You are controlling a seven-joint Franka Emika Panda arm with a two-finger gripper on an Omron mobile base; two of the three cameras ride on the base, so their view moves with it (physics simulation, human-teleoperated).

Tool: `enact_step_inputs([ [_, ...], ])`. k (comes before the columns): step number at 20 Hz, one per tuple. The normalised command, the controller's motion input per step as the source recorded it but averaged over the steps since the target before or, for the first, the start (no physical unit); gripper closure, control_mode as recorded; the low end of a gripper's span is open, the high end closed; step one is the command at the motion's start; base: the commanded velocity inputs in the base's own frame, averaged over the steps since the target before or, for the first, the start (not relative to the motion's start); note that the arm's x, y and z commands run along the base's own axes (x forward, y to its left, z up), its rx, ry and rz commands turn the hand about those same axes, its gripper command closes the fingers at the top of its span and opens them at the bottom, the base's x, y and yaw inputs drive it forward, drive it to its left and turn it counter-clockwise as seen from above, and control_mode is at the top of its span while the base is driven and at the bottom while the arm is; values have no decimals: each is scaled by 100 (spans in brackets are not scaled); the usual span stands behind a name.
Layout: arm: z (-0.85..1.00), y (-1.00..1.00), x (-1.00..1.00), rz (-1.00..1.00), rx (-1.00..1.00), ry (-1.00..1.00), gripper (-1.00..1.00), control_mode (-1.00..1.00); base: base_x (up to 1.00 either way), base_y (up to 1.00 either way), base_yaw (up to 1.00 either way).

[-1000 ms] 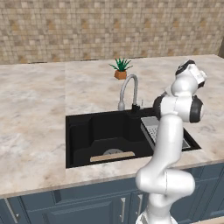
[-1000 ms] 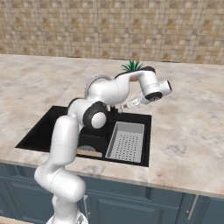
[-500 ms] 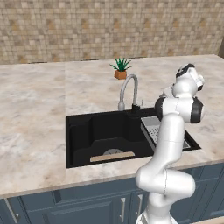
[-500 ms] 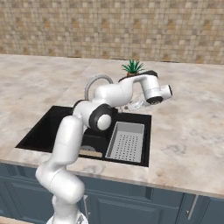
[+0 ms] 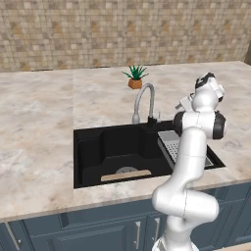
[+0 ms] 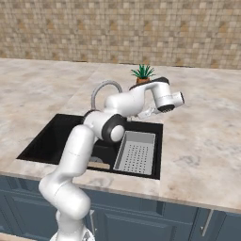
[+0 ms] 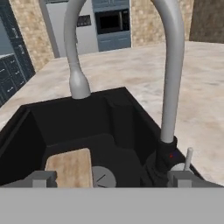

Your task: Turn on the sink faucet with hot water and rinse the cutting board for ten seconds, then turn off the faucet. Push the cutting board to reach the water if necessary.

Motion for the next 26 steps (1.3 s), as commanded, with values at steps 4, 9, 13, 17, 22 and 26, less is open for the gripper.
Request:
enact_step_inputs([
  [4, -4, 0, 32, 3, 5, -1, -100, -100, 0, 0, 0],
  [9, -5, 0, 30, 2, 4, 0, -100, -100, 0, 0, 0],
  [13, -9, 0, 23, 3, 1, -2, -100, -100, 0, 0, 0],
  [17, -23, 0, 16, 4, 0, -9, -100, -100, 0, 0, 0],
  [22, -26, 0, 11, 5, 2, -5, -100, -100, 0, 0, 0],
  [26, -19, 0, 8, 1, 9, 0, -100, -100, 0, 0, 0],
])
